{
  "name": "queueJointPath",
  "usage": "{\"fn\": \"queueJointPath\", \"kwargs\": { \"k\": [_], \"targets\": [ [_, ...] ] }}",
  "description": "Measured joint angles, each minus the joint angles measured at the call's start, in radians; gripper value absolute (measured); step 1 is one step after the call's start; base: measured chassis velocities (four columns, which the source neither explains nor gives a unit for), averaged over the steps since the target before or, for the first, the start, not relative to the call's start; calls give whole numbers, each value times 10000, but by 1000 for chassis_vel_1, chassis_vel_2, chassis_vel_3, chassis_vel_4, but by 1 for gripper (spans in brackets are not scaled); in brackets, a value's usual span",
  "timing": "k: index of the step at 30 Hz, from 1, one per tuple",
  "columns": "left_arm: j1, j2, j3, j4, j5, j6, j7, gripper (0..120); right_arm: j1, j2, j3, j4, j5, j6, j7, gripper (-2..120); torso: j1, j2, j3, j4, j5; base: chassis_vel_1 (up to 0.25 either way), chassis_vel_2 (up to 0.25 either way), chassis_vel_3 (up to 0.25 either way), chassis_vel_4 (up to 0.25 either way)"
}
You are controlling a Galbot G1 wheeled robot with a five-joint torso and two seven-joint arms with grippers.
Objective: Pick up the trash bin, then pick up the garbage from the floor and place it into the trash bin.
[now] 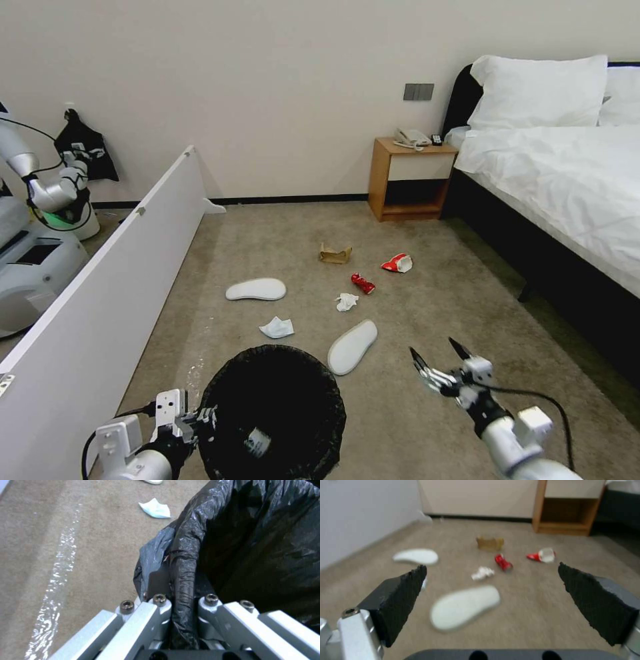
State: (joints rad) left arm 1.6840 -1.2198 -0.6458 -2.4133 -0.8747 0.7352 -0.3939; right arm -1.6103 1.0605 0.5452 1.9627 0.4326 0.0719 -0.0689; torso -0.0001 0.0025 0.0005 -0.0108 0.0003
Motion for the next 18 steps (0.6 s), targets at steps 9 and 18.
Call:
{"fn": "queueJointPath", "kwargs": {
  "k": [9,18],
  "targets": [
    [455,-512,-84,378,1255,-126,559,4,-965,1542,550,-156,-1272,599,-926,100,0,0,0,4,-2,0,0,0,0],
    [880,-699,-213,631,1541,-455,886,4,-1070,1929,507,-286,-1856,747,-1232,100,0,0,1,2,-3,0,0,0,0]
  ]
}}
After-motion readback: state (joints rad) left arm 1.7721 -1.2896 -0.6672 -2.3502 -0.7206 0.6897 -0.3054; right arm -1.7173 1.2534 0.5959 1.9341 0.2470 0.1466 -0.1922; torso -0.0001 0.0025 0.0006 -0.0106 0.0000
